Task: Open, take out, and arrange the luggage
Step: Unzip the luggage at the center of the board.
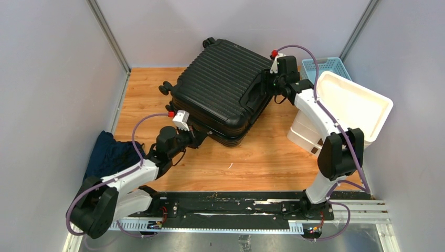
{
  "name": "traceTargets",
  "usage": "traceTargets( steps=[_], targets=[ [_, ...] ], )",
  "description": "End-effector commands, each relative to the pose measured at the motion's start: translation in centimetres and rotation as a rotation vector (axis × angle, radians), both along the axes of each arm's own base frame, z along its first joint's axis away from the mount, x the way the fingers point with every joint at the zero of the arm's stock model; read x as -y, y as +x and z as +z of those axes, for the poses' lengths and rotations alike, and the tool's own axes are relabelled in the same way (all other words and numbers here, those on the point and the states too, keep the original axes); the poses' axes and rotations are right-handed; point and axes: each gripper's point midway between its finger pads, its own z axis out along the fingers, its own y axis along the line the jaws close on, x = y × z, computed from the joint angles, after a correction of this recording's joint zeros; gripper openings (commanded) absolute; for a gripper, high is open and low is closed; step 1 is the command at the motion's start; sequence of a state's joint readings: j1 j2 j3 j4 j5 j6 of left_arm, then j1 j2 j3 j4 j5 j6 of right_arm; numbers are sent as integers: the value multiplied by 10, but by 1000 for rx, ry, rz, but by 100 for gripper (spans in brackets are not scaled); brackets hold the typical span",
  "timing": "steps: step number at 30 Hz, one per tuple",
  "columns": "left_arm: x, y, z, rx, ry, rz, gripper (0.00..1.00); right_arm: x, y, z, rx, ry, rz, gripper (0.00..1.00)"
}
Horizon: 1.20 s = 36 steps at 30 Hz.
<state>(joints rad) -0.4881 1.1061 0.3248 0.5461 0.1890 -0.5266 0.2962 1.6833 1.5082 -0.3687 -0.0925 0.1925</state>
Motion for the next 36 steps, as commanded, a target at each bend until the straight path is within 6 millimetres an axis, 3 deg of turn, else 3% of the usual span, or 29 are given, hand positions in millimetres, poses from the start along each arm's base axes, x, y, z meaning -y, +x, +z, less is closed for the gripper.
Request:
traceTargets(
  steps=[1, 6, 11, 14, 17, 19, 20, 22, 26, 31, 36],
  targets=[
    [-43, 15, 2, 37, 84, 222, 0, 38, -20, -70, -174, -199, -15, 40],
    [-81, 26, 7, 36, 104, 361, 0, 39, -22, -76, -186, -210, 2, 39],
    [-122, 51, 17, 30, 89, 481, 0, 38, -24, -84, -203, -217, 17, 38],
    [-134, 66, 25, 24, 70, 500, 0, 36, -25, -84, -206, -210, 29, 38],
    [-116, 66, 37, 49, 38, 378, 0, 31, -26, -80, -199, -189, 57, 39],
    [-94, 56, 44, 64, 18, 235, 15, 28, -28, -76, -191, -176, 77, 40],
    [-85, 48, 46, 69, 6, 168, 27, 25, -28, -73, -186, -170, 87, 41],
    [-66, 29, 51, 85, -19, 35, 39, 23, -29, -71, -183, -158, 97, 42],
    [-44, 7, 54, 202, 66, -76, 65, 21, -29, -69, -179, -146, 106, 42],
    [-20, -5, 45, 347, 242, -178, 95, 19, -30, -67, -178, -135, 113, 43],
    [-11, 1, 24, 320, 307, -243, 100, 17, -31, -69, -184, -127, 116, 43]
  ],
)
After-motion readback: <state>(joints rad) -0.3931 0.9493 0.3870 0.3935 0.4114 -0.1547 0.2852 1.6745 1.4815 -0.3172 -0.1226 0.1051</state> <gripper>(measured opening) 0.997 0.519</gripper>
